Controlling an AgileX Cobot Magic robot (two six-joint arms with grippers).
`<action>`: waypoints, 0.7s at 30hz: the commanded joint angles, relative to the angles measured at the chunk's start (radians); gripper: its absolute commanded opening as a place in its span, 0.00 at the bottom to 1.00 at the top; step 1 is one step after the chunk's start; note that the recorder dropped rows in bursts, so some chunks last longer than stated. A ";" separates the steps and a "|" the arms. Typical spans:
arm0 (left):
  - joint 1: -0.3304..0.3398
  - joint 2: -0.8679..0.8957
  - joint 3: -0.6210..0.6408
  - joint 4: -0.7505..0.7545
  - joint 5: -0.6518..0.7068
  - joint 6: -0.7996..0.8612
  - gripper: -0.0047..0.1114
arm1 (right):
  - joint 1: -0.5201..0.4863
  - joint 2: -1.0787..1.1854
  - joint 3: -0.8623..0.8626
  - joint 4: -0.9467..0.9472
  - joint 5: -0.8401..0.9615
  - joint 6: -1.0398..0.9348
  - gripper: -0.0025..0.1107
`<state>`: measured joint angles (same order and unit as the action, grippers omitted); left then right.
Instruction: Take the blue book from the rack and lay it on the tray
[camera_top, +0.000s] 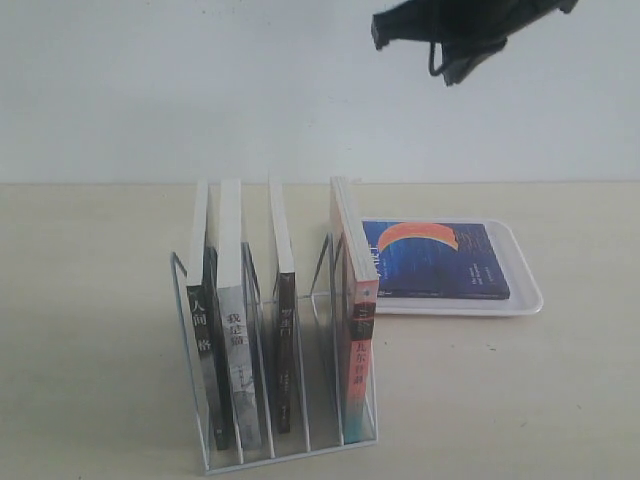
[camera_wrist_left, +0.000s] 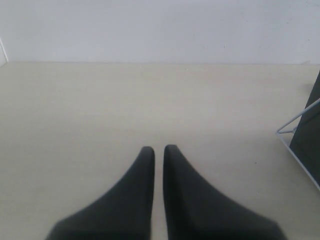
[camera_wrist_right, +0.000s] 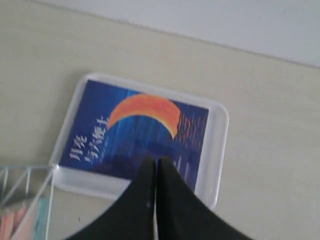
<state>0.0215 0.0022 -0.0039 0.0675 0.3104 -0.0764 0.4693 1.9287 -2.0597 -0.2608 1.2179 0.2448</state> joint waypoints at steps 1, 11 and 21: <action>-0.008 -0.002 0.004 0.002 -0.004 0.002 0.09 | -0.001 -0.134 0.284 -0.050 0.003 0.022 0.02; -0.008 -0.002 0.004 0.002 -0.004 0.002 0.09 | -0.001 -0.473 0.897 -0.073 0.003 0.145 0.02; -0.008 -0.002 0.004 0.002 -0.004 0.002 0.09 | -0.001 -0.542 0.982 -0.068 0.003 0.147 0.02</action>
<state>0.0215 0.0022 -0.0039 0.0675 0.3104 -0.0764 0.4693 1.3967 -1.0822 -0.3268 1.2271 0.3849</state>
